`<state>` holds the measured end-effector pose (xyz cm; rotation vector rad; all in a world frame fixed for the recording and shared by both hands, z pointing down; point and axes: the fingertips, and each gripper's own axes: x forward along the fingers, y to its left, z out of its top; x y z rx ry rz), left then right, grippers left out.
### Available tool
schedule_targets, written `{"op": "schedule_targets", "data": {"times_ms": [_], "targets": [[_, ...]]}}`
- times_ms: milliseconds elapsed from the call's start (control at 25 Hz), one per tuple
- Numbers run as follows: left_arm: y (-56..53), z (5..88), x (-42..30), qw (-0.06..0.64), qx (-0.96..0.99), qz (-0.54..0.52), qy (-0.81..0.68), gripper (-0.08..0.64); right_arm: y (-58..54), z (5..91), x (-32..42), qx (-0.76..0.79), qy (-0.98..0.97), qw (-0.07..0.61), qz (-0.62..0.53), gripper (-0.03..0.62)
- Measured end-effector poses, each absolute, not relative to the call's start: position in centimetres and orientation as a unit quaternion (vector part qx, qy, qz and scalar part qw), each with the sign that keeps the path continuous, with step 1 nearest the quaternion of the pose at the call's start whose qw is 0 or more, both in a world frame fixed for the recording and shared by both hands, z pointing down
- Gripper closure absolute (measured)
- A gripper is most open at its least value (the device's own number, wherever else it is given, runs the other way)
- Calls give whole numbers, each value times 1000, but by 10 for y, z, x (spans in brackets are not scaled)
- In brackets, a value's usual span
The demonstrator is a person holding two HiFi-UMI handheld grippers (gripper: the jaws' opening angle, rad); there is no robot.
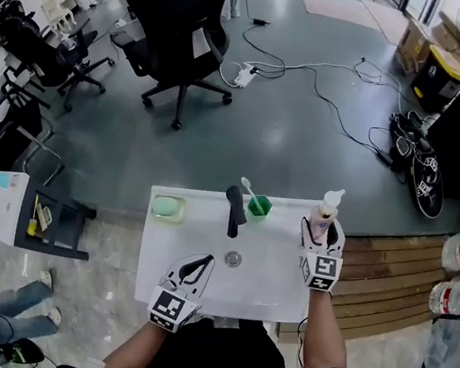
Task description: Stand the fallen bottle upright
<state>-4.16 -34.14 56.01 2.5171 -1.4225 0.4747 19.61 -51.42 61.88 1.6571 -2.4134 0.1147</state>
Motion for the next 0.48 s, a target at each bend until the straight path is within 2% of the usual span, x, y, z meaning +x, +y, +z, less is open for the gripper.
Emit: {"op": "schedule_targets", "data": {"times_ms": [480], "targets": [[-334,571,-39,120,854,157,-480,543,-488,622,206,550,-824,130,38,265]]}}
